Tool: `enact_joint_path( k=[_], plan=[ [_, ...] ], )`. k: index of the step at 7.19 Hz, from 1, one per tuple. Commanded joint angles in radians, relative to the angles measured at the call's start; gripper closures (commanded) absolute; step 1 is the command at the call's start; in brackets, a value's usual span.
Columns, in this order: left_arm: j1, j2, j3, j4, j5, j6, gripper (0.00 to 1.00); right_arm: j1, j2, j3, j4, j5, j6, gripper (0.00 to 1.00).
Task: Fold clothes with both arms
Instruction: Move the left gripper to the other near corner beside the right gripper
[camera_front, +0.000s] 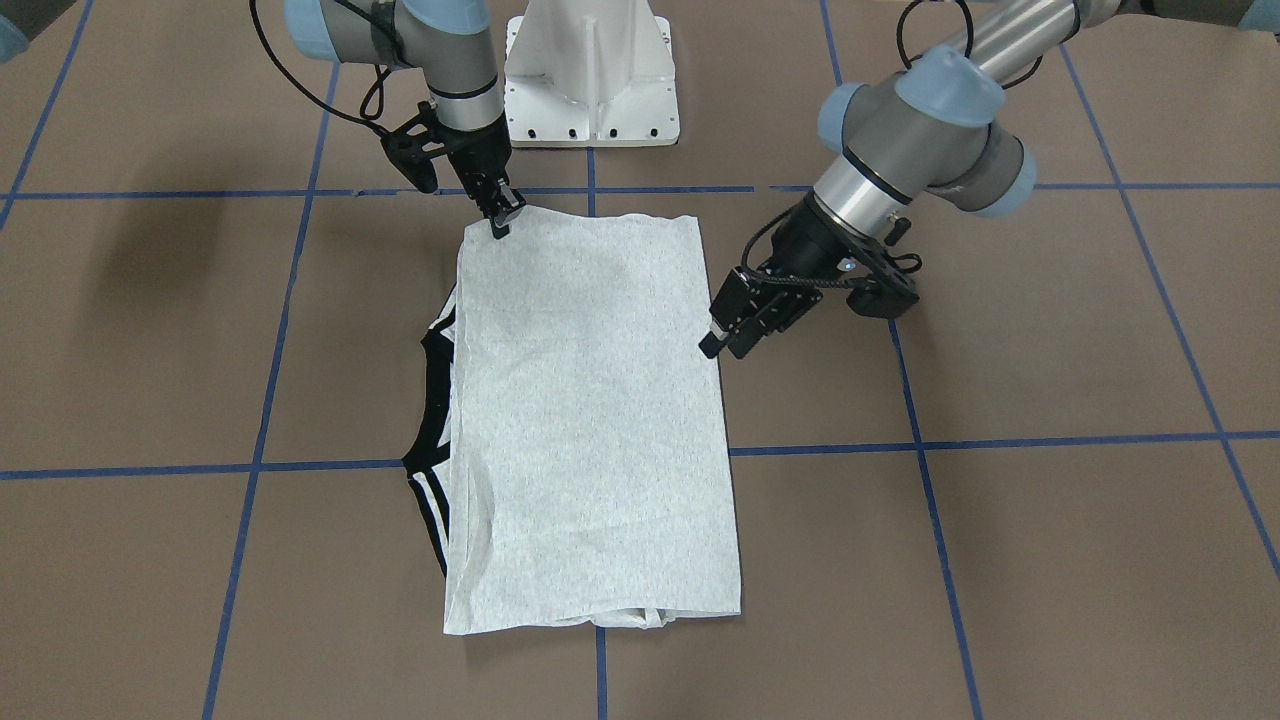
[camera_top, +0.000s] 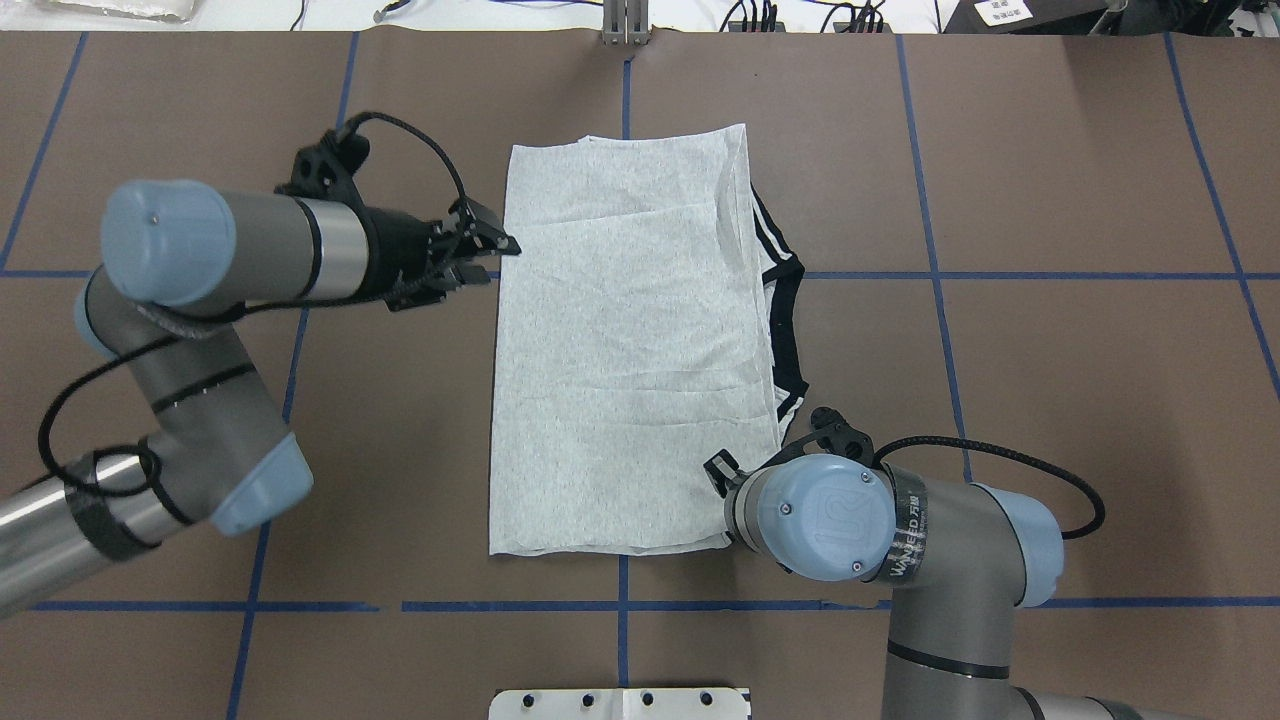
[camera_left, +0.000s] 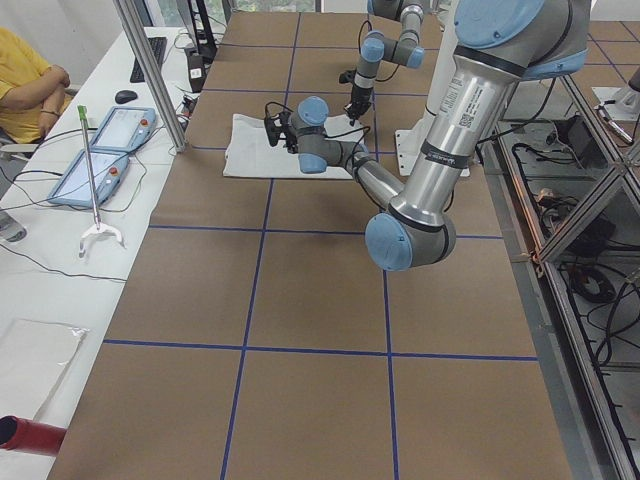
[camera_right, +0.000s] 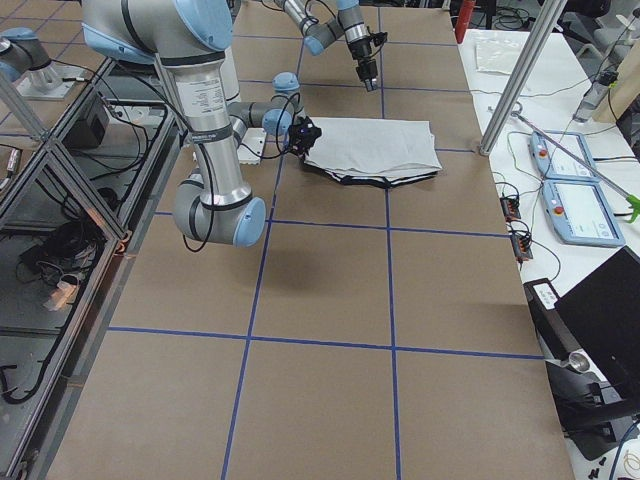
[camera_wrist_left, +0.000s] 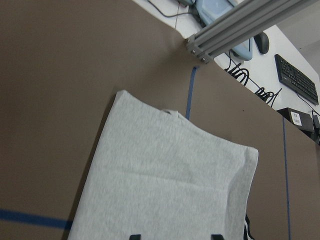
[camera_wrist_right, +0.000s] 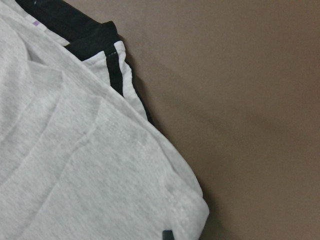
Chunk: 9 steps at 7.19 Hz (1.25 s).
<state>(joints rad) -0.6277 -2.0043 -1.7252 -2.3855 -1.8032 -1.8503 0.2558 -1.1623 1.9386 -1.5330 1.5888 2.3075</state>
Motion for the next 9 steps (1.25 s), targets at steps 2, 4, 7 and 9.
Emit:
enact_joint_path(
  k=[2, 4, 7, 9],
  plan=[
    [0.376, 0.091, -0.235, 0.378, 0.305, -0.266, 0.45, -0.007, -0.008, 0.005, 0.002, 0.0, 0.001, 1.0],
    [0.456, 0.206, -0.225, 0.378, 0.364, -0.341, 0.45, -0.007, -0.008, 0.005, 0.002, 0.0, 0.001, 1.0],
    [0.462, 0.179, -0.22, 0.379, 0.36, -0.346, 0.44, -0.006, -0.01, 0.017, 0.002, 0.002, 0.0, 1.0],
    [0.464, 0.171, -0.203, 0.379, 0.361, -0.346, 0.44, -0.006, -0.01, 0.02, 0.002, 0.002, 0.0, 1.0]
  ],
)
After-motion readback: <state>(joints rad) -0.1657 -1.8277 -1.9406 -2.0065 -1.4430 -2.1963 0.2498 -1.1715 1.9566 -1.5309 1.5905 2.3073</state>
